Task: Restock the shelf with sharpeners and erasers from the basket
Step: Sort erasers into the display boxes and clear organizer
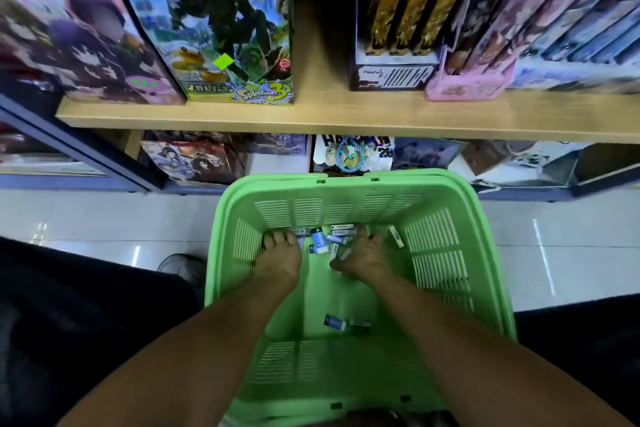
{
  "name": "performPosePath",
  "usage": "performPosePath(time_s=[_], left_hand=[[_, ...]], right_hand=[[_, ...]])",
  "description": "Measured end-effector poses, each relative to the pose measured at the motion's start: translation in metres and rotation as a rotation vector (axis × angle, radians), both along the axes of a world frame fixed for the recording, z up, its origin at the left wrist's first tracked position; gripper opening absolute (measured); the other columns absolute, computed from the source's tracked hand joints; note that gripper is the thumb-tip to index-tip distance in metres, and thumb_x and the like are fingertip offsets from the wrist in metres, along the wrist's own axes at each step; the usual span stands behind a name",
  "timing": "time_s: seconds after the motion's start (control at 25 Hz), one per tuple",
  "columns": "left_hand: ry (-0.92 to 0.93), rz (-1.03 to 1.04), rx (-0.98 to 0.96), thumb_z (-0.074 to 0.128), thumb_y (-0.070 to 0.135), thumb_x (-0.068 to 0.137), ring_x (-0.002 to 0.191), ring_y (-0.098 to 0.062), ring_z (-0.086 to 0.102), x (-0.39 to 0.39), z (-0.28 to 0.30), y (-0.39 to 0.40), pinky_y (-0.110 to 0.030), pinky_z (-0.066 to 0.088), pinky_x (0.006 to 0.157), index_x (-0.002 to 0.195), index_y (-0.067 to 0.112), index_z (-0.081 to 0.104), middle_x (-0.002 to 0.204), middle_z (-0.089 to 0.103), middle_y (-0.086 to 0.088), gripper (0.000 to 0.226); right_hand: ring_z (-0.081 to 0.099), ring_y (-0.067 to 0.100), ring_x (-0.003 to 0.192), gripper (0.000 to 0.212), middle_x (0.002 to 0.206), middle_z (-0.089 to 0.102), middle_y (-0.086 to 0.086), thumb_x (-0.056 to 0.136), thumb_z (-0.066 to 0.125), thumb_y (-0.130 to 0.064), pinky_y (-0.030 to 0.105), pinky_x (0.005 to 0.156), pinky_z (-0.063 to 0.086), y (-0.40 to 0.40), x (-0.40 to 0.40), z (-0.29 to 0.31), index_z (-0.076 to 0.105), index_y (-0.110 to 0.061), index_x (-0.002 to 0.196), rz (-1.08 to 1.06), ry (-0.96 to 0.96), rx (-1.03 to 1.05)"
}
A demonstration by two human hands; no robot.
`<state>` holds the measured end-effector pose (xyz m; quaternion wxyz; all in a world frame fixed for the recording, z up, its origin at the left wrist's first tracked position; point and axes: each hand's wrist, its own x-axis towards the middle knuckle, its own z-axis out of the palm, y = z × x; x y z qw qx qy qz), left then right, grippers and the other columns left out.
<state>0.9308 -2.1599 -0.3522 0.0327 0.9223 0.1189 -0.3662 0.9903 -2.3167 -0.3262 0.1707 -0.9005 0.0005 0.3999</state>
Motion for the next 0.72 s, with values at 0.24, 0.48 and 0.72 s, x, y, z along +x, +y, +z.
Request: performPosePath(time_s=[0.24, 0.48, 0.72], left_hand=[[-0.126, 0.129, -0.041, 0.052, 0.003, 0.094, 0.129, -0.038, 0.038, 0.005, -0.013, -0.001, -0.046, 0.046, 0.097, 0.141, 0.008, 0.032, 0.142, 0.038, -0.015, 0.052], [-0.242, 0.858, -0.457, 0.081, 0.019, 0.076, 0.096, -0.030, 0.065, 0.012, -0.025, -0.004, -0.034, 0.057, 0.081, 0.115, 0.014, 0.059, 0.118, 0.059, -0.010, 0.045], [-0.240, 1.308, -0.713, 0.067, 0.009, 0.074, 0.073, -0.028, 0.073, 0.017, -0.026, -0.001, -0.051, 0.062, 0.061, 0.087, 0.015, 0.067, 0.086, 0.074, -0.011, 0.014]], right_hand=[[0.049, 0.037, 0.122, 0.097, 0.137, 0.026, 0.011, 0.063, 0.089, -0.037, 0.040, 0.101, 0.048, 0.016, -0.017, -0.034, 0.033, -0.024, 0.140, -0.108, -0.090, 0.047], [0.051, 0.032, 0.120, 0.100, 0.132, 0.027, 0.009, 0.063, 0.089, -0.025, 0.033, 0.103, 0.046, 0.013, -0.010, -0.043, 0.034, -0.026, 0.147, -0.142, -0.049, 0.092], [0.053, 0.030, 0.114, 0.090, 0.120, 0.033, 0.007, 0.055, 0.092, -0.016, 0.027, 0.093, 0.049, 0.006, 0.005, -0.037, 0.044, -0.025, 0.131, -0.066, 0.023, 0.075]])
